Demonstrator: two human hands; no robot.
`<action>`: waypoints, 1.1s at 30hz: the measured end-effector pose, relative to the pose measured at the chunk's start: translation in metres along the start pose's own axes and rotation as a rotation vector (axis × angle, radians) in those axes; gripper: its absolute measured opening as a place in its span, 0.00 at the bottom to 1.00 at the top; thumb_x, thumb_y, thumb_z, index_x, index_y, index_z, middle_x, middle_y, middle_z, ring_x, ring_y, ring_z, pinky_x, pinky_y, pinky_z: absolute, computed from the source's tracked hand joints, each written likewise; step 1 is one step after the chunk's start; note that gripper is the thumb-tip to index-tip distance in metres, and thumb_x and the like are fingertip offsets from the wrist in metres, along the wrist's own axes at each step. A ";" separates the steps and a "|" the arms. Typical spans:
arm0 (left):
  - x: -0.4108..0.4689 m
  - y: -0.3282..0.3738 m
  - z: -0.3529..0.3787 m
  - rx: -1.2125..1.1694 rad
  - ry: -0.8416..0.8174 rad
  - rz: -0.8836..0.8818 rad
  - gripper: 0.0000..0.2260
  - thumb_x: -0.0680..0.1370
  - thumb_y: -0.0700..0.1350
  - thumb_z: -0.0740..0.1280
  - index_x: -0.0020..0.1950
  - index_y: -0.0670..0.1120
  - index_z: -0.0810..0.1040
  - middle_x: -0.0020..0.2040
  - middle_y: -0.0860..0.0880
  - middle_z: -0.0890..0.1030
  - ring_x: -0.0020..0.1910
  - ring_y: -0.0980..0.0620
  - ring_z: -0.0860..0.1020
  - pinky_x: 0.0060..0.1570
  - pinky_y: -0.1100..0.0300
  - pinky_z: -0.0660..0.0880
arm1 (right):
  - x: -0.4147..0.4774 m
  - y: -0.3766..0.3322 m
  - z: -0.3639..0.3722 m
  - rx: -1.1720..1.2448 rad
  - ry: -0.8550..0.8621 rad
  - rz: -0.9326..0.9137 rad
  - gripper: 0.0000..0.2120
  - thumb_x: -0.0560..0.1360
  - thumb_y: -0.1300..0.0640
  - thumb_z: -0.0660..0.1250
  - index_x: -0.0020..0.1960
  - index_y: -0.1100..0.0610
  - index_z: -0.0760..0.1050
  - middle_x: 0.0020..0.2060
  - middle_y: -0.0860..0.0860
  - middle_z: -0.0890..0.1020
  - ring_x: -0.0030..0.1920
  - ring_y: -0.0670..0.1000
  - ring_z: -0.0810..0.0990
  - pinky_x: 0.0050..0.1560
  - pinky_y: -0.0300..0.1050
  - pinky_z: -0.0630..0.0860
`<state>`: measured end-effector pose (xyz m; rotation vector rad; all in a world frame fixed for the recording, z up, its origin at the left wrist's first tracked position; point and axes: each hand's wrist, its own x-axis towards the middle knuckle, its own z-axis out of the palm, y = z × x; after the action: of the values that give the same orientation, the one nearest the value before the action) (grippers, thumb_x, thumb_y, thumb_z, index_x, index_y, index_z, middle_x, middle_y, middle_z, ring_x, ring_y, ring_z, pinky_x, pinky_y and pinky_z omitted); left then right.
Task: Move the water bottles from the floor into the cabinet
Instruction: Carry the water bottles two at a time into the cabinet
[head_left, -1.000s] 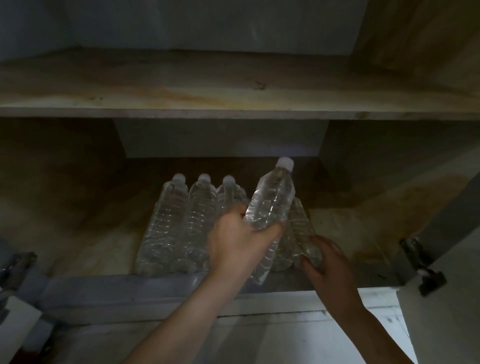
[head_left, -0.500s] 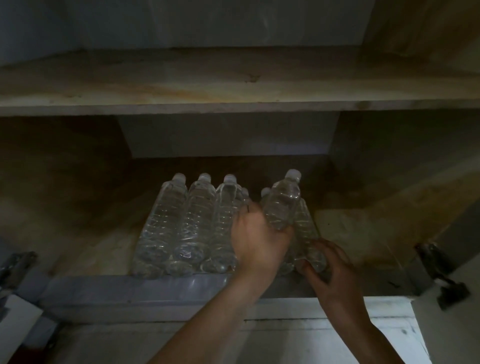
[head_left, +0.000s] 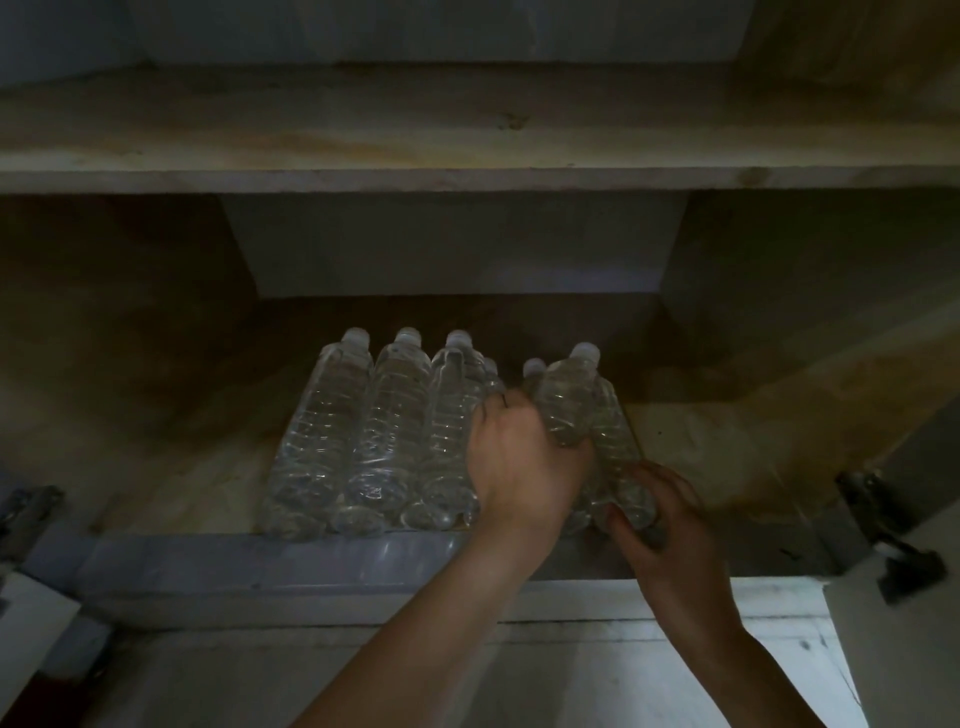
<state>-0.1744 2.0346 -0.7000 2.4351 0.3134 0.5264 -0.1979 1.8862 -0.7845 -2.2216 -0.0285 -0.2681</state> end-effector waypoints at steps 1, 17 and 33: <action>0.000 0.000 -0.002 -0.009 0.000 0.015 0.21 0.69 0.57 0.72 0.54 0.44 0.78 0.52 0.46 0.80 0.54 0.46 0.77 0.54 0.54 0.74 | 0.000 0.000 0.000 -0.003 -0.004 -0.010 0.24 0.75 0.49 0.71 0.69 0.50 0.73 0.65 0.43 0.74 0.49 0.38 0.74 0.50 0.29 0.69; -0.014 -0.012 -0.016 -0.171 -0.008 0.121 0.16 0.71 0.51 0.73 0.57 0.48 0.81 0.49 0.49 0.82 0.48 0.50 0.79 0.44 0.62 0.74 | 0.001 0.002 -0.002 -0.013 0.008 -0.081 0.27 0.71 0.40 0.66 0.66 0.51 0.75 0.64 0.49 0.78 0.59 0.45 0.74 0.54 0.32 0.69; -0.027 -0.076 -0.039 0.052 -0.218 0.525 0.34 0.66 0.66 0.70 0.70 0.56 0.73 0.71 0.52 0.74 0.74 0.51 0.66 0.76 0.55 0.48 | -0.002 -0.001 -0.001 0.023 0.019 -0.126 0.27 0.71 0.44 0.66 0.66 0.54 0.75 0.62 0.50 0.79 0.58 0.45 0.74 0.53 0.28 0.67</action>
<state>-0.2226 2.1050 -0.7266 2.5928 -0.4200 0.4652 -0.2000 1.8860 -0.7838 -2.1979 -0.1609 -0.3564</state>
